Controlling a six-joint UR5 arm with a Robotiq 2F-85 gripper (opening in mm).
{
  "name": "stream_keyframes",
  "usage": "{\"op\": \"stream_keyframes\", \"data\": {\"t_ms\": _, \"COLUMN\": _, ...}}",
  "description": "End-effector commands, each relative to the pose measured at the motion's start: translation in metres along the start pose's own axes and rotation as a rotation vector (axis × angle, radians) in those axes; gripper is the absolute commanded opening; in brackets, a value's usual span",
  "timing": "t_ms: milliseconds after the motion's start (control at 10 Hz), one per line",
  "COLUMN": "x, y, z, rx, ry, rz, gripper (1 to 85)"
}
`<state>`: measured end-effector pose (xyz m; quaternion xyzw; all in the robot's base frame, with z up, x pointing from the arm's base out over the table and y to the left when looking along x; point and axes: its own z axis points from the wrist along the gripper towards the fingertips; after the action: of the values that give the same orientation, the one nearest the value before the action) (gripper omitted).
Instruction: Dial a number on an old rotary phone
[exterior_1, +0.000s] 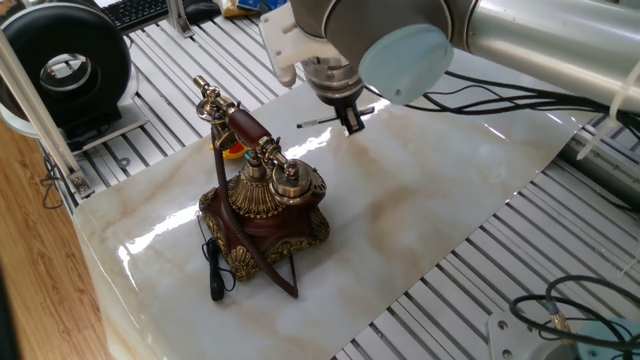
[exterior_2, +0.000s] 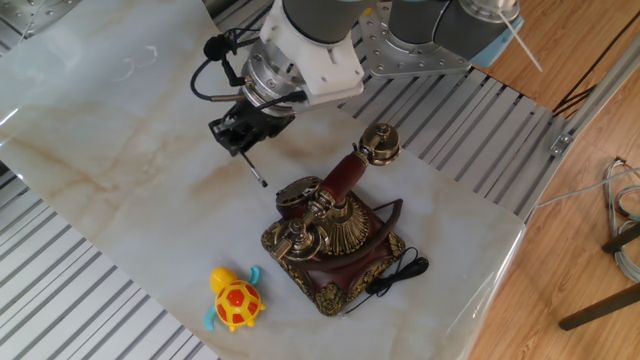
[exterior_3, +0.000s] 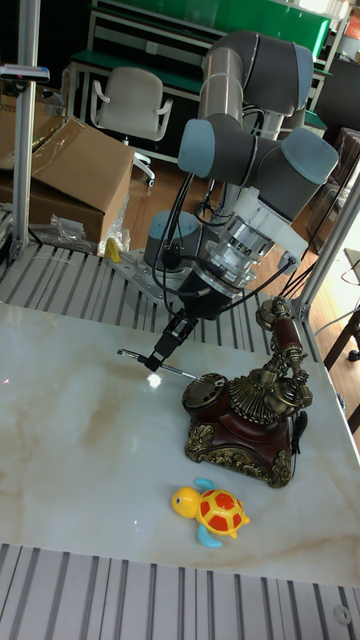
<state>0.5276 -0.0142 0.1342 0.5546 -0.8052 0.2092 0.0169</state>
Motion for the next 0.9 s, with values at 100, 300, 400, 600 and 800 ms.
{"op": "stream_keyframes", "data": {"t_ms": 100, "x": -0.014, "y": 0.002, "z": 0.006, "rx": 0.036, "ry": 0.008, "rz": -0.005, "gripper": 1.3}}
{"op": "stream_keyframes", "data": {"t_ms": 300, "x": -0.014, "y": -0.001, "z": 0.007, "rx": 0.061, "ry": 0.022, "rz": -0.012, "gripper": 1.3}}
{"op": "stream_keyframes", "data": {"t_ms": 400, "x": -0.012, "y": -0.002, "z": 0.007, "rx": 0.061, "ry": 0.030, "rz": -0.024, "gripper": 1.3}}
{"op": "stream_keyframes", "data": {"t_ms": 600, "x": -0.018, "y": 0.009, "z": 0.008, "rx": 0.021, "ry": 0.008, "rz": -0.060, "gripper": 1.3}}
{"op": "stream_keyframes", "data": {"t_ms": 800, "x": -0.029, "y": 0.017, "z": 0.009, "rx": 0.038, "ry": 0.006, "rz": -0.020, "gripper": 1.3}}
